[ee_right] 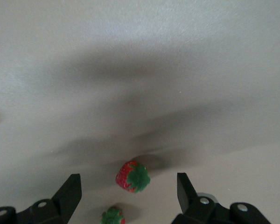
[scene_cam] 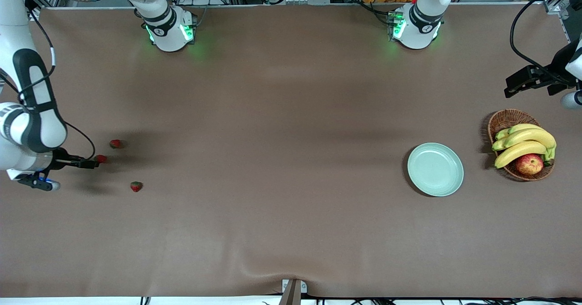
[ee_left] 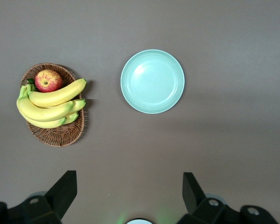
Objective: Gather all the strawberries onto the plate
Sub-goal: 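Reach the right gripper down and grasp a red strawberry, then carry the strawberry with the right gripper to mid-table and release it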
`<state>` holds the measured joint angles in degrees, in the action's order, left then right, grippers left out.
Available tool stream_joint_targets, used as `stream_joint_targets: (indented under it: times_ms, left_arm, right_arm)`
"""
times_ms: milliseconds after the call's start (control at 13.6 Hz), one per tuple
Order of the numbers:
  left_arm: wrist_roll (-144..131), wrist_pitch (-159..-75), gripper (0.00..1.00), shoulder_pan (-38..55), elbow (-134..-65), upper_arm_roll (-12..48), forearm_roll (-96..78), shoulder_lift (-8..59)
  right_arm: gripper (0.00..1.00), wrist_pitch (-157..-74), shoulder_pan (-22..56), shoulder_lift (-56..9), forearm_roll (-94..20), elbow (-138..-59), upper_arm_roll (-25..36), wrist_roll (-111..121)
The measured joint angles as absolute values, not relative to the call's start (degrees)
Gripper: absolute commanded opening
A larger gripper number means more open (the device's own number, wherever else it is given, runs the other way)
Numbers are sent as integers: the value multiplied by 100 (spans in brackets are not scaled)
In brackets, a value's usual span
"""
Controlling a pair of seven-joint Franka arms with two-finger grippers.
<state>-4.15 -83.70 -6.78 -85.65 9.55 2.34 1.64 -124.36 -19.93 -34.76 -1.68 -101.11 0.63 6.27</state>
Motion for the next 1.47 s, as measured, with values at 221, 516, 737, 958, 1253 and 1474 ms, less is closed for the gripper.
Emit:
stream_joint_targets:
  times_ms: [221,516,737,958,1253,1474]
  left_arm:
    - [-415,-8370,100,-678,-8564,955,234,165]
    - [-415,-8370,100,-678,-8565,955,235,186]
    - [-415,-8373,100,-678,-8565,955,234,205]
    - [-415,-8373,100,-678,-8565,955,234,210]
    - [-415,-8378,100,-678,-8565,954,234,214]
    - [-415,-8380,100,-679,-8565,954,234,216]
  right_arm:
    - [69,-12658,-1970,-3480,-169,-10379,62,627]
    - [48,-12670,-1944,-3481,-169,-10491,58,628]
    - [32,-12775,-1924,-3493,-165,-10503,57,639]
    - [0,-12871,-1924,-3530,-163,-10521,59,651]
    - [0,-12590,-1821,-3511,-162,-10255,37,652]
    - [0,-11711,-1536,-3464,-185,-9444,24,567]
